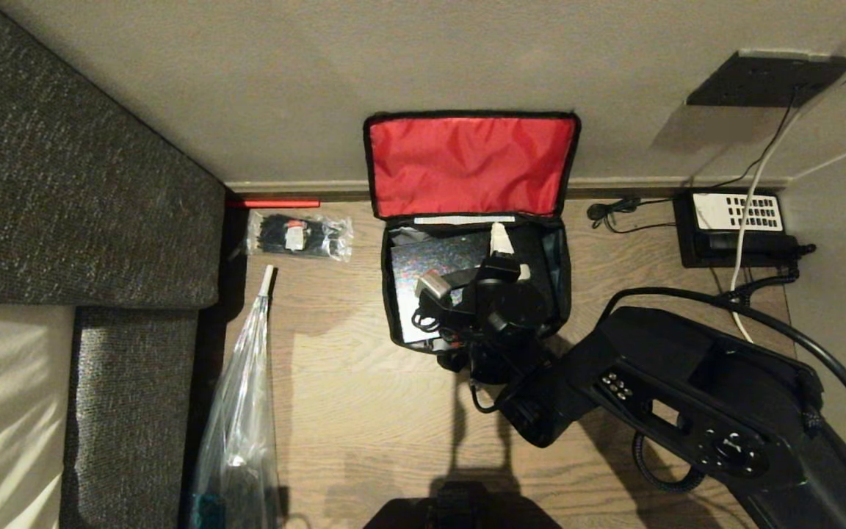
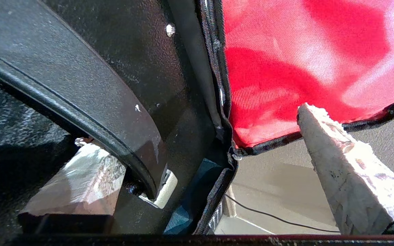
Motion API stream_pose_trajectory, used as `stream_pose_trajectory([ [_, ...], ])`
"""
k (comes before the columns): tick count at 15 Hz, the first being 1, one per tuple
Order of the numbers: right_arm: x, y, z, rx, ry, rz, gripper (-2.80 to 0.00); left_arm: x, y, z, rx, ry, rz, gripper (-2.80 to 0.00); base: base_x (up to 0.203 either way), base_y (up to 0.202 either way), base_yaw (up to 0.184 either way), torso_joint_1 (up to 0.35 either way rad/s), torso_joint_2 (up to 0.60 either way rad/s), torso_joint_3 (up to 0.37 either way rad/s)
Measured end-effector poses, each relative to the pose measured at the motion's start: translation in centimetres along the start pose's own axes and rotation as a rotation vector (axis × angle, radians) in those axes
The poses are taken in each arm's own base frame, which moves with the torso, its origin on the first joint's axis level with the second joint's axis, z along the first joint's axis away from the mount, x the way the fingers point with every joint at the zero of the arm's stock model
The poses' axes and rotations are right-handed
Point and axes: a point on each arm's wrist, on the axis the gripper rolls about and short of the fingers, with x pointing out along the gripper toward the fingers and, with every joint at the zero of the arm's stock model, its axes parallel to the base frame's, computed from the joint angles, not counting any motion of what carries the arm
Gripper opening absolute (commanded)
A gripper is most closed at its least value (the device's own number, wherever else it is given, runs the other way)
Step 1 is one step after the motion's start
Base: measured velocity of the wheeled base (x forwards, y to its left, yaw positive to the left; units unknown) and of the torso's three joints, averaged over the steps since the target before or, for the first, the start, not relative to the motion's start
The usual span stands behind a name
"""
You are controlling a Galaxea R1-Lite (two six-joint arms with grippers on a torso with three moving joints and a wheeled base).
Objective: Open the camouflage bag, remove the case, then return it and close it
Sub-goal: Grip the handle
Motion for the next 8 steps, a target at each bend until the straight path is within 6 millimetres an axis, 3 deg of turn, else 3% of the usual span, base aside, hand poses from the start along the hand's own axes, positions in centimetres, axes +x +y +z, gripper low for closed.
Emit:
stream_pose_trajectory([
  [8, -0.1, 1.6, 0.1, -0.014, 0.006, 0.033, -2.80, 0.0, 0.0, 0.0, 0.000, 0.000, 0.000, -2.80, 0.000, 0.000, 0.000, 0.000, 0.00, 0.000],
])
